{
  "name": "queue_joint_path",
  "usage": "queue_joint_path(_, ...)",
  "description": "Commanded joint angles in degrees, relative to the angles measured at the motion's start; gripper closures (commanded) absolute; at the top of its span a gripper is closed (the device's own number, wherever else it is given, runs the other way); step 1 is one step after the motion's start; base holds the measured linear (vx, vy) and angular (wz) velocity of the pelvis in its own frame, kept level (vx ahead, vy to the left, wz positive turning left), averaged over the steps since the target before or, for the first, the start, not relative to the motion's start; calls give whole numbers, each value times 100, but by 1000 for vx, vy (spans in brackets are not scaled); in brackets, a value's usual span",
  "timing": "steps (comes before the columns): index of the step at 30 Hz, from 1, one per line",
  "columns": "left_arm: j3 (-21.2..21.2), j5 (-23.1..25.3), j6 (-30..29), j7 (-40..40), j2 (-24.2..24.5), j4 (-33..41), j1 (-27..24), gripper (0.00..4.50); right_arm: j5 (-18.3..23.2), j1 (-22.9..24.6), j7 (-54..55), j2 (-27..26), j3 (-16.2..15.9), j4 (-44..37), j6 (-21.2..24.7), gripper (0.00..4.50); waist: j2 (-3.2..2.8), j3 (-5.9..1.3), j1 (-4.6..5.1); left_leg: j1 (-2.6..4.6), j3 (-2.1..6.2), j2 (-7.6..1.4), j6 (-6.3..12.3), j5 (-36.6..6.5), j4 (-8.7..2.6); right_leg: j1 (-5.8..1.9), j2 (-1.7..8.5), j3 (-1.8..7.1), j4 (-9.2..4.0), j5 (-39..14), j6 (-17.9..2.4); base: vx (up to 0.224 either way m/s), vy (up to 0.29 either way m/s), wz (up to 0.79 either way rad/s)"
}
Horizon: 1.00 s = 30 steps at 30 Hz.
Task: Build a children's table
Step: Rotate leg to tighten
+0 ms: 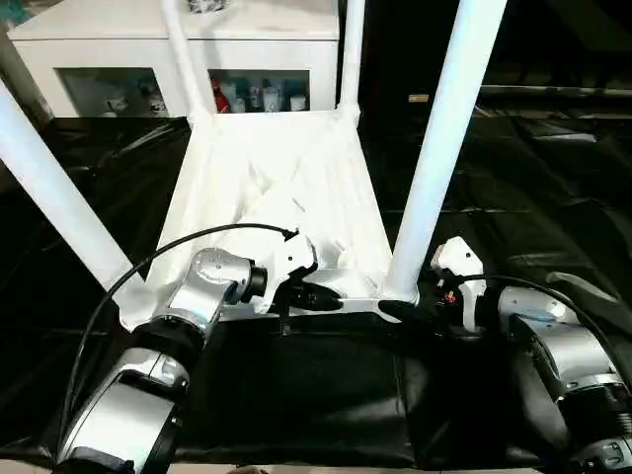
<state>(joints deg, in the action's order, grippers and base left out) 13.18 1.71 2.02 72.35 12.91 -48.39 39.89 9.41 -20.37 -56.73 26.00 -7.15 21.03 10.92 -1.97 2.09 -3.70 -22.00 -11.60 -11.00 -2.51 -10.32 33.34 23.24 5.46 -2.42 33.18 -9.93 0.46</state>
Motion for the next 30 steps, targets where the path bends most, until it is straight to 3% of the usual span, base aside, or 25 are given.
queue_joint_path(1,50,-196,-42,239,-147,57,-128,450,71,-80,-103,-66,-61,16,-53,104,101,-337,-18,113,68,-228,507,-1001,-354,-279,260,136,-286,-770,-1533,0,0,0)
queue_joint_path(8,71,-197,-118,327,-101,110,-146,450,91,-66,-99,-105,-5,37,-39,157,86,-346,-9,109,67,-221,547,-949,-339,-285,252,131,-269,-614,-1585,0,0,0)
queue_joint_path(16,83,-105,-88,47,-184,63,-181,450,198,72,393,-337,239,162,68,175,65,-348,9,107,72,-219,529,-971,-342,-289,253,127,-272,-583,-1609,0,0,0)
queue_joint_path(18,67,90,-69,-645,-354,-180,-76,450,116,75,983,-590,375,373,45,175,62,-326,45,121,74,-216,439,-1188,-360,-264,251,127,-313,-876,-1568,0,0,0)
queue_joint_path(20,27,282,-91,-1603,-669,-452,71,450,-57,69,1954,-997,542,575,48,176,79,-292,80,156,100,-195,185,-1617,-401,-247,265,128,-398,-1649,-1377,0,0,0)
queue_joint_path(22,27,282,-91,-1603,-669,-452,71,450,-57,69,1954,-997,542,575,48,176,76,-277,100,170,113,-193,102,-1761,-426,-231,267,132,-438,-1969,-1252,0,0,0)
queue_joint_path(23,-1,348,-125,-2064,-848,-569,148,450,-105,61,2411,-1204,633,626,122,176,79,-261,122,181,123,-185,43,-1947,-440,-218,258,142,-481,-2271,-1086,0,0,0)
queue_joint_path(25,-11,371,-202,-2404,-1073,-638,211,450,-164,4,2932,-1457,716,689,260,176,53,-236,151,226,128,-176,-29,-2229,-459,-159,243,138,-530,-2565,-990,0,0,0)
queue_joint_path(27,15,388,-246,-2606,-1306,-678,254,450,-249,-72,3303,-1695,710,740,358,176,62,-229,184,257,163,-157,-116,-2449,-465,-153,254,116,-570,-2980,-843,0,0,0)
queue_joint_path(30,192,496,-141,-2670,-1666,-746,294,450,-583,-235,3597,-1957,430,850,142,176,54,-230,228,247,187,-148,-127,-2572,-472,-141,255,107,-616,-3136,-697,0,0,0)
